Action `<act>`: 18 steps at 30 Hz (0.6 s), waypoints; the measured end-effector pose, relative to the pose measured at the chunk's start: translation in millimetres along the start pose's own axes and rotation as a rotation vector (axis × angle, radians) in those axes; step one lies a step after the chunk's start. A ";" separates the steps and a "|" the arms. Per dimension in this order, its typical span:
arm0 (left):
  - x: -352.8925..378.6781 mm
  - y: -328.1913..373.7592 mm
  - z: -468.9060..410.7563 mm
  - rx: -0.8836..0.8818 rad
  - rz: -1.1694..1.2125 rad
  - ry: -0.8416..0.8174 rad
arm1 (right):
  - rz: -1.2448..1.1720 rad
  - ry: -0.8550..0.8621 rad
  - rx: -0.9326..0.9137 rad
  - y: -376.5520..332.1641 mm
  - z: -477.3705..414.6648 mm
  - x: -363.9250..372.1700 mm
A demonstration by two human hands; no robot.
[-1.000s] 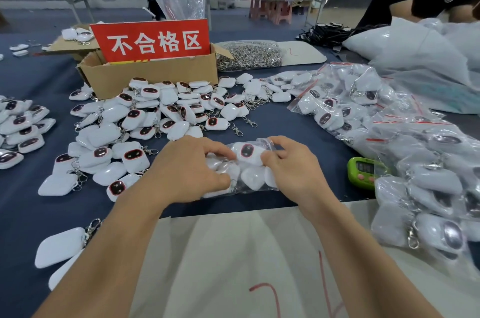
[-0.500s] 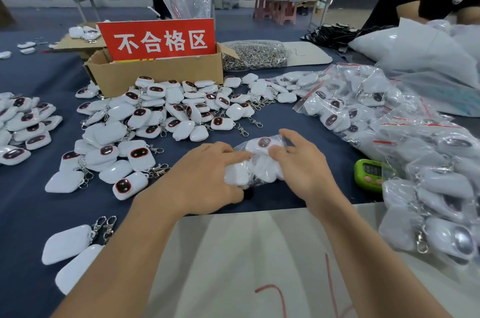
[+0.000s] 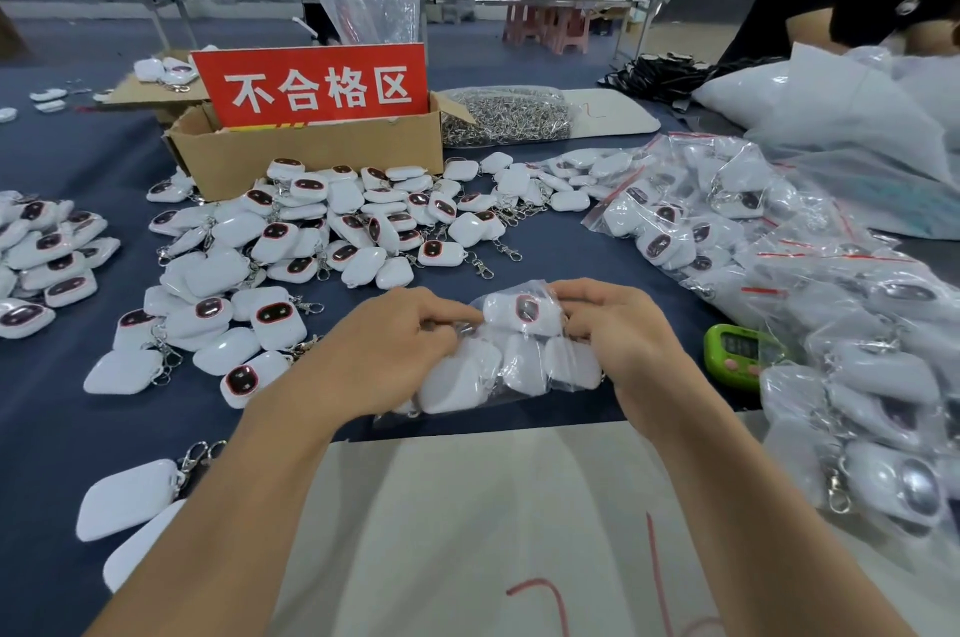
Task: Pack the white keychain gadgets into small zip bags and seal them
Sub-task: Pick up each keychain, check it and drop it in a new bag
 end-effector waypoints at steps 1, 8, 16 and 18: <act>2.5 0.1 0.0 0.008 -0.029 -0.007 | 0.000 0.001 0.007 0.1 0.5 -0.4; -0.7 -3.3 -3.0 0.007 0.057 0.080 | -0.006 -0.014 0.041 -1.5 3.0 -0.3; -27.6 4.5 -2.2 0.064 0.186 0.263 | -0.055 -0.036 0.041 -1.8 5.6 -0.7; -18.8 11.1 -1.1 0.107 0.057 0.113 | -0.052 -0.032 0.042 -1.7 5.5 -0.7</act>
Point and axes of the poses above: each hand's wrist, its own z-axis away from the middle knuckle, its own x-axis out of the palm, y = z × x, the point moved 8 cm from there along -z, towards the middle knuckle, and after that the axes turned 11 degrees about z, right-handed, at the moved point
